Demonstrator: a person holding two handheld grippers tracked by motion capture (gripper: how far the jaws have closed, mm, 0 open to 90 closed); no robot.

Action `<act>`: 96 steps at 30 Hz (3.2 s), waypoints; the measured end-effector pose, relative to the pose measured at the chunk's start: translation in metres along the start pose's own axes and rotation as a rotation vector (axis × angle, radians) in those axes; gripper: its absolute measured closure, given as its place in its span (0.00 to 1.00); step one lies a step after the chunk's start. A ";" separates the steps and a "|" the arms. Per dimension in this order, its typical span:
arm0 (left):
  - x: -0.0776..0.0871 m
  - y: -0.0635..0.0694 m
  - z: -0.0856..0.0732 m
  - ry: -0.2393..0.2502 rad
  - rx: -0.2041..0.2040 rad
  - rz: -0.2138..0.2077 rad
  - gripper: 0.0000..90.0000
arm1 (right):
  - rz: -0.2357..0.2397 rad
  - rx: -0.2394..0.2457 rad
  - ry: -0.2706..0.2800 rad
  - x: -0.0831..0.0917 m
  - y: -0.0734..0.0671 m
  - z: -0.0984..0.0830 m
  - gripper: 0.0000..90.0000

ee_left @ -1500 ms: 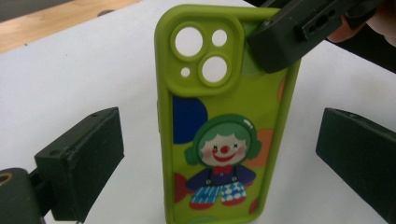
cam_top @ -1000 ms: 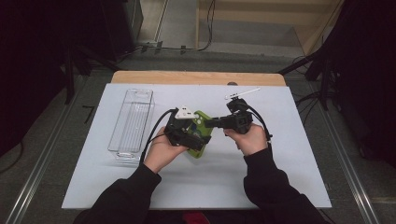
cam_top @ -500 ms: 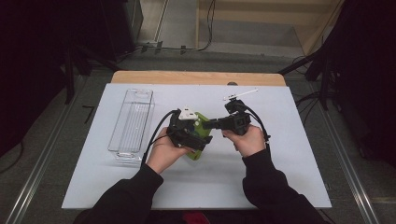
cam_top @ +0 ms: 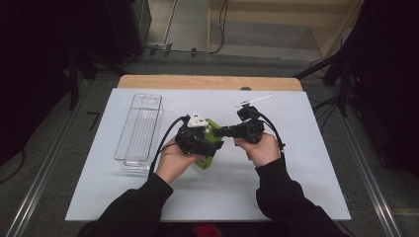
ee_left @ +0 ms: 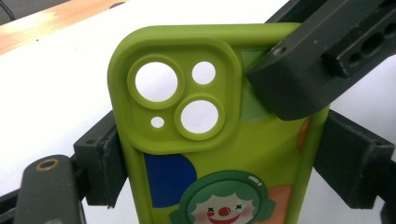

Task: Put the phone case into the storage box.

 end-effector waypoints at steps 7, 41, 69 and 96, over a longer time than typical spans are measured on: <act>0.002 0.000 0.000 -0.034 0.006 -0.007 0.18 | 0.006 -0.003 0.000 -0.001 -0.001 0.000 0.82; 0.018 -0.012 0.006 -0.069 0.110 -0.070 0.18 | -0.014 0.024 0.072 0.045 0.001 0.008 0.40; 0.029 -0.016 0.009 -0.074 0.142 -0.133 0.18 | -0.092 0.170 -0.017 0.034 0.022 -0.027 0.31; 0.035 -0.023 0.011 -0.061 0.188 -0.171 0.18 | -0.112 0.237 -0.045 0.041 0.023 -0.080 0.30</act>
Point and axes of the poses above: each handheld gripper's, and its own axes: x roughly backward along the jaws, z roughly out of its top, y roughly to its right, the point moved 7 cm from there along -x, roughly forward along the jaws, and after that the axes turned 6 degrees about z, right-handed, at the moved point
